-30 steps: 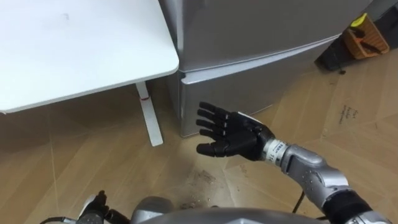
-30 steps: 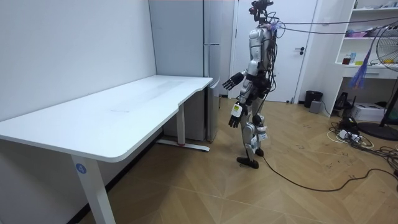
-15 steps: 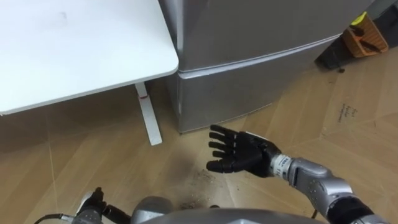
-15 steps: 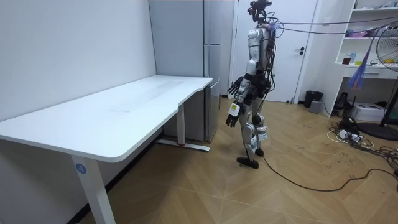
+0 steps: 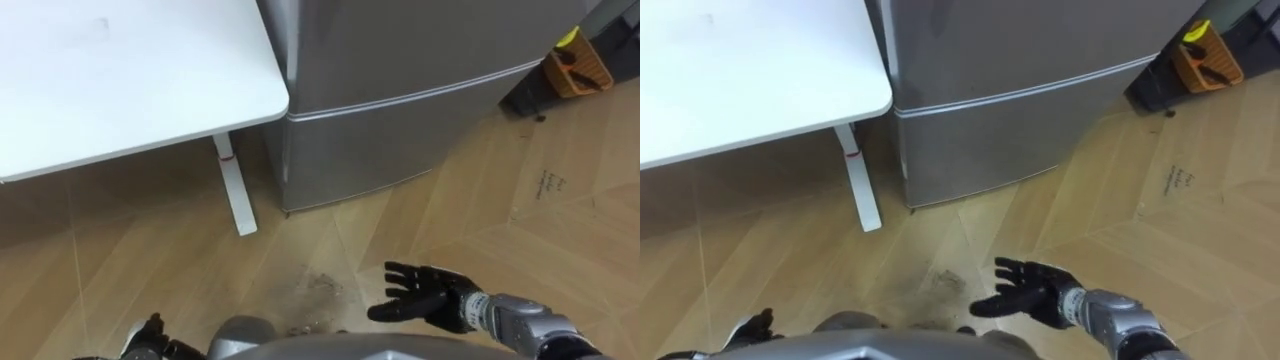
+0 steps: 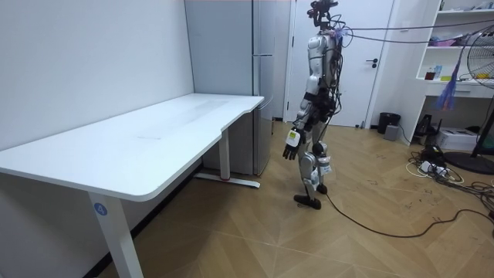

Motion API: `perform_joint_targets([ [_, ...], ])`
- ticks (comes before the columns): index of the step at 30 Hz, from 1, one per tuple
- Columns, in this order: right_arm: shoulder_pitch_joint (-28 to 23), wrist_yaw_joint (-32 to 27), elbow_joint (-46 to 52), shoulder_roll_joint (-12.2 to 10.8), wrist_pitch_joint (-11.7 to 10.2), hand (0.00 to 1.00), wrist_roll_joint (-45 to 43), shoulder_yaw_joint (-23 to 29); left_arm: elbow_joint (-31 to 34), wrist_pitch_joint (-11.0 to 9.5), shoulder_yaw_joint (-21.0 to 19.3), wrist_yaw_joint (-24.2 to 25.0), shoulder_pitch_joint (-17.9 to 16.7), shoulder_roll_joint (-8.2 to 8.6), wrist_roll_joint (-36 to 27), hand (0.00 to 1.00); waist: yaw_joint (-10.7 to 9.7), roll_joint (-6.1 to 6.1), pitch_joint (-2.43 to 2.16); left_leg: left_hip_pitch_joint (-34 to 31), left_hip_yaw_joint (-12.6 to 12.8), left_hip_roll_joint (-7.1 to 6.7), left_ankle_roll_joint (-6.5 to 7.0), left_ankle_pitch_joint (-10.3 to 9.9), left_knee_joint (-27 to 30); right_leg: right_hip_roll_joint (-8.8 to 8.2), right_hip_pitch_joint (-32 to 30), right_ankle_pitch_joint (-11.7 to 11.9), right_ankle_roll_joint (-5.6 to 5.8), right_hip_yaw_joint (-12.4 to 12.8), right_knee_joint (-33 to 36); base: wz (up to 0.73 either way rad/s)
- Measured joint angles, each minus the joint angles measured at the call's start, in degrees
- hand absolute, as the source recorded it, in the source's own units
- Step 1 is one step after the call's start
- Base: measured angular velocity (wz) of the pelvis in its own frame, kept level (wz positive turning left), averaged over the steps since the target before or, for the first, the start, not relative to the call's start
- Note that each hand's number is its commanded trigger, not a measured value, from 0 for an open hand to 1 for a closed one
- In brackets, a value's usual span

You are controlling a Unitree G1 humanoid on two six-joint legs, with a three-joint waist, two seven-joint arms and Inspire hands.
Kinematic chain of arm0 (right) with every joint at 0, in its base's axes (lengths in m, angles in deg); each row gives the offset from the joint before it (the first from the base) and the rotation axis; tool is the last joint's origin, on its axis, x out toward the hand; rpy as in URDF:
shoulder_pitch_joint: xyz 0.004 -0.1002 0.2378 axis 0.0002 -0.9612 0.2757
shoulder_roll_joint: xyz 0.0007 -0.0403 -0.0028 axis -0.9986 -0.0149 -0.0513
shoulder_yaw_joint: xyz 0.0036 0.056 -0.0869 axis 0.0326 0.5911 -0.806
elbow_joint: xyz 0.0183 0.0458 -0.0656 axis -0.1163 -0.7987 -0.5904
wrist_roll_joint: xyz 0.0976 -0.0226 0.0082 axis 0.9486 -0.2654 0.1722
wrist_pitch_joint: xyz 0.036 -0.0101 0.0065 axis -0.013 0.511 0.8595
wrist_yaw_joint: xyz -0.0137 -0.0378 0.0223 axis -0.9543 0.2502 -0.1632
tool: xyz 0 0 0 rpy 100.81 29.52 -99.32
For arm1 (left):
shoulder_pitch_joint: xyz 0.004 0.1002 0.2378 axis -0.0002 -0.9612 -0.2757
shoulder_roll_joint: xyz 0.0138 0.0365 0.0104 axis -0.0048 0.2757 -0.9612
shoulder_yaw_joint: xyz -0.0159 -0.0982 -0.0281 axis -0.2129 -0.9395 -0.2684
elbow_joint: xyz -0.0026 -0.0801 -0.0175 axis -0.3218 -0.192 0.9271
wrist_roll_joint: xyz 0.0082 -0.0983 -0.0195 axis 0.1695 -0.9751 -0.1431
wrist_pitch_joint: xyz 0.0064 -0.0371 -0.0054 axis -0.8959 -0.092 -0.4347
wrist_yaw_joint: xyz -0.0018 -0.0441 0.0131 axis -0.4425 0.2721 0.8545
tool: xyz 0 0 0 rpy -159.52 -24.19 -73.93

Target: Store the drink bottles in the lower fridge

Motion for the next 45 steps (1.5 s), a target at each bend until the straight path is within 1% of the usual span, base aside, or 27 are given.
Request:
perform_joint_targets([
  [3,0.0,-2.0,-3.9,-0.7,0.0,0.0,-2.0,0.2,-0.1,0.0,-0.2,0.0,-0.3,0.07,0.1,0.0,-0.1,0.11,0.03,-0.1,0.0,-0.51,0.65,-0.6,0.2,-0.53,-0.3,-0.2,0.59,0.2,0.8,0.0],
  [5,0.0,-3.4,-5.8,-1.5,0.1,0.0,-4.7,3.0,-0.5,0.0,-1.4,0.1,-0.2,0.34,0.3,0.0,-0.2,0.26,0.03,0.0,0.0,-0.81,1.17,-0.9,0.6,-0.8,-0.3,0.0,1.03,0.4,1.3,-0.04],
  [7,-0.1,-4.6,-6.5,-2.0,0.0,0.0,-6.0,5.1,-0.6,0.0,-2.8,0.2,-0.3,0.4,0.4,0.0,-0.3,0.49,0.09,0.0,-0.2,-0.96,1.65,-1.3,1.4,-1.18,-0.2,0.0,1.07,0.4,2.3,0.06],
  [9,-0.1,-6.3,-6.6,-2.0,0.0,0.0,-7.3,6.8,-0.7,0.0,-4.7,0.3,-0.3,0.49,0.5,0.0,-0.4,0.91,0.13,0.0,-0.8,-1.25,2.35,-1.8,2.0,-1.98,-0.4,-0.1,1.22,0.2,3.7,0.15],
  [12,-0.1,-8.0,-6.6,-2.0,0.1,0.0,-8.7,7.7,-1.5,0.1,-5.6,0.4,-0.5,0.61,0.7,0.0,-0.2,1.32,0.13,0.3,-0.7,-1.79,3.13,-2.0,2.2,-2.88,-0.5,-0.1,1.66,0.1,5.2,0.07],
  [14,0.0,-9.2,-6.6,-2.0,0.1,0.0,-8.8,7.7,-1.5,0.4,-5.7,0.5,-1.4,0.69,0.8,0.0,-0.2,1.4,0.01,0.7,-0.8,-2.57,4.03,-2.1,2.2,-4.23,-1.4,-0.4,2.18,0.4,7.9,0.1],
  [15,0.0,-9.6,-6.6,-2.0,0.1,0.0,-8.8,7.7,-1.6,0.5,-5.7,0.6,-1.6,0.77,1.3,0.0,-0.2,1.43,0.03,0.7,-0.8,-2.73,4.23,-2.2,2.3,-4.51,-1.5,-0.5,2.25,0.4,8.6,0.19],
  [17,-1.1,-10.7,-6.8,-2.1,0.1,0.0,-8.8,9.3,-1.6,0.7,-5.8,0.8,-2.2,0.94,1.9,0.0,-0.8,1.75,0.08,0.9,-2.2,-3.39,5.1,-2.7,3.3,-5.58,-1.4,-0.6,2.47,0.4,10.9,0.36],
  [18,-1.3,-11.1,-6.8,-2.1,0.1,0.0,-8.8,9.8,-1.6,0.7,-5.8,0.8,-2.4,0.95,1.9,0.0,-0.9,1.86,0.09,1.1,-2.5,-3.49,5.25,-2.8,3.4,-5.77,-1.3,-0.6,2.48,0.7,11.5,0.43],
  [19,-1.3,-11.8,-6.8,-2.1,0.1,0.0,-8.7,10.9,-1.6,0.7,-5.9,0.6,-2.7,0.93,1.8,0.0,-1.2,2.01,0.18,1.5,-2.7,-3.72,5.62,-3.0,3.6,-6.33,-1.4,-0.6,2.53,1.2,13.3,0.45],
  [21,-1.7,-12.7,-6.7,-2.1,0.0,0.0,-8.7,12.1,-1.5,0.7,-6.3,0.2,-2.8,0.94,1.9,0.0,-1.8,2.05,0.15,1.6,-4.1,-4.41,6.05,-3.2,4.0,-6.53,-1.7,-0.7,2.74,3.6,15.1,0.47],
  [22,-1.7,-13.3,-6.7,-2.2,0.0,0.0,-8.7,12.9,-1.4,0.7,-6.6,0.0,-2.8,0.99,1.9,0.0,-2.1,2.21,0.15,1.4,-5.3,-4.76,6.28,-3.3,4.4,-6.05,-1.1,-0.7,2.8,5.6,14.2,0.56],
  [23,-2.3,-13.9,-6.8,-2.3,0.0,0.0,-8.6,13.4,-1.5,0.7,-6.6,0.0,-2.9,0.97,1.9,0.0,-2.6,2.42,0.19,1.1,-7.2,-5.21,6.46,-3.4,4.9,-5.51,0.3,-0.8,2.84,7.1,12.3,0.89],
  [24,-2.4,-14.3,-7.7,-2.2,-0.3,0.0,-8.3,13.9,-1.4,0.7,-6.6,-0.1,-2.7,1.02,1.9,0.0,-3.7,2.7,0.16,0.5,-9.2,-5.61,6.58,-3.4,5.8,-5.08,1.9,-0.8,2.91,8.0,10.1,0.83],
  [25,-2.4,-14.6,-8.3,-2.2,-0.4,0.0,-8.2,14.3,-1.4,0.7,-6.6,-0.1,-2.5,1.07,1.9,0.0,-4.0,2.86,0.15,0.4,-10.1,-5.8,6.62,-3.4,6.3,-4.81,2.4,-0.8,2.92,8.7,9.0,0.84],
  [27,-3.1,-15.7,-8.9,-2.3,-1.1,0.0,-8.1,15.9,-0.8,0.4,-6.6,-0.1,-2.5,1.13,1.9,0.0,-4.5,3.31,0.05,-0.5,-12.7,-6.65,6.68,-3.4,7.2,-4.23,4.5,-0.8,3.15,10.7,4.7,0.61],
  [29,-3.5,-16.8,-8.9,-2.2,-1.6,0.0,-8.1,16.3,-0.4,0.0,-6.6,-0.6,-2.5,1.18,1.9,0.0,-5.0,3.67,0.05,-1.5,-14.2,-7.25,6.66,-3.4,8.0,-4.27,6.0,-0.6,4.35,10.9,2.6,0.45],
  [32,-4.4,-17.4,-8.9,-2.2,-2.7,0.0,-8.0,17.3,-0.4,-0.4,-6.6,-1.3,-2.5,1.18,2.0,0.0,-5.2,4.13,0.11,-1.3,-15.0,-7.65,6.64,-3.4,8.0,-4.39,7.0,-1.1,5.18,11.6,2.2,0.32],
  [33,-4.5,-17.4,-8.9,-2.2,-2.7,0.0,-8.0,17.5,-0.4,-0.5,-6.6,-1.3,-2.5,1.17,2.1,0.0,-5.1,4.04,0.07,-1.1,-14.9,-7.68,6.64,-3.4,7.9,-4.41,7.4,-1.2,5.31,11.6,1.8,0.2],
  [34,-4.6,-17.4,-9.1,-2.3,-2.7,0.0,-8.0,17.7,-0.5,-0.9,-6.6,-1.4,-2.6,1.17,2.5,0.0,-4.9,4.08,0.22,-0.8,-14.9,-7.76,6.63,-3.4,7.6,-4.52,7.9,-1.4,5.73,11.8,1.3,0.06],
  [35,-4.7,-17.6,-9.2,-2.3,-2.7,0.0,-7.9,17.7,-0.5,-0.9,-6.6,-1.4,-3.0,1.2,2.5,0.0,-4.7,3.96,0.23,-0.5,-14.9,-7.75,6.59,-3.3,7.4,-4.53,8.2,-1.5,5.86,11.8,0.9,0.0],
  [36,-4.7,-17.6,-9.2,-2.3,-2.7,0.0,-7.8,17.7,-0.5,-1.0,-6.6,-1.4,-3.2,1.2,2.5,0.0,-4.8,3.93,0.27,-0.4,-14.9,-7.74,6.49,-3.3,7.2,-4.53,8.5,-1.6,5.92,11.8,0.5,0.0],
  [37,-5.1,-17.6,-9.2,-2.3,-2.8,0.0,-7.5,17.7,-0.5,-1.1,-6.6,-1.8,-3.7,1.2,2.5,0.0,-4.8,3.54,0.15,-0.1,-14.9,-7.74,6.4,-3.2,6.8,-4.53,9.0,-1.7,6.05,12.1,-0.2,0.0],
  [38,-5.4,-17.7,-9.2,-2.3,-3.2,0.0,-7.1,17.7,-0.6,-1.1,-6.7,-2.2,-4.2,1.2,2.5,0.0,-4.8,3.33,0.34,0.4,-14.9,-7.74,6.18,-3.1,6.2,-4.52,9.7,-1.7,6.11,12.3,-1.3,0.0],
  [40,-5.9,-17.7,-9.2,-2.4,-3.2,0.0,-6.3,17.7,-0.6,-1.1,-6.7,-2.3,-4.9,1.24,2.5,0.0,-4.7,2.94,0.38,0.6,-14.8,-7.69,5.99,-3.0,5.9,-4.47,10.4,-1.7,6.12,12.2,-2.6,-0.02],
  [43,-6.1,-17.8,-9.5,-2.4,-3.2,0.0,-6.2,17.7,-0.5,-0.9,-7.2,-2.4,-5.1,1.84,3.0,0.0,-4.7,2.4,0.44,0.6,-14.7,-7.6,5.64,-2.9,5.7,-4.37,11.3,-1.7,6.12,11.4,-4.5,0.0],
  [45,-6.0,-18.1,-10.3,-2.5,-3.3,0.0,-6.1,17.6,-0.5,-0.8,-7.2,-2.6,-5.0,2.52,3.0,0.0,-4.6,2.43,0.42,0.6,-14.9,-7.37,5.26,-2.8,5.8,-4.08,11.7,-1.7,6.13,11.2,-4.7,0.0],
])
